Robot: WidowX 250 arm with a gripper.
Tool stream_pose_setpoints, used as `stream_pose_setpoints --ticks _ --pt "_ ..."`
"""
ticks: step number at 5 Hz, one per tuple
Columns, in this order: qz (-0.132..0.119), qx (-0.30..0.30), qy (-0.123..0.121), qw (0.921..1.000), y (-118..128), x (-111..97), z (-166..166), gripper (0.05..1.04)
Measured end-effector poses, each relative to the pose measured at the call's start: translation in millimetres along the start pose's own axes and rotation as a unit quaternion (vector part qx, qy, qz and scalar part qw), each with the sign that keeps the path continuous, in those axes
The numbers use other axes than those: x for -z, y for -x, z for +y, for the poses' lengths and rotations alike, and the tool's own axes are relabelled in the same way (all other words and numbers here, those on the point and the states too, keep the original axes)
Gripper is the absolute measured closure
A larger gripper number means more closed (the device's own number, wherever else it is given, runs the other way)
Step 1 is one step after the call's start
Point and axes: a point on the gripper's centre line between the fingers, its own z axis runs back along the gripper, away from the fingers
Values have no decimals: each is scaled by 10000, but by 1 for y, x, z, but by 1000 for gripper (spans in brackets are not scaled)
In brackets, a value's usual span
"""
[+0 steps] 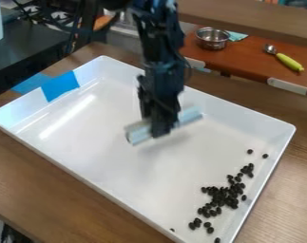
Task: Sweep into pile
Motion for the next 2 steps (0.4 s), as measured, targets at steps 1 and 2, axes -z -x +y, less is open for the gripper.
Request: stream_pose_setpoints --ticks 1,2 --pt "169 -842 1 9963 2 -2 35 692" --pt "535 -1505 -85 9871 16 -2 59 692"
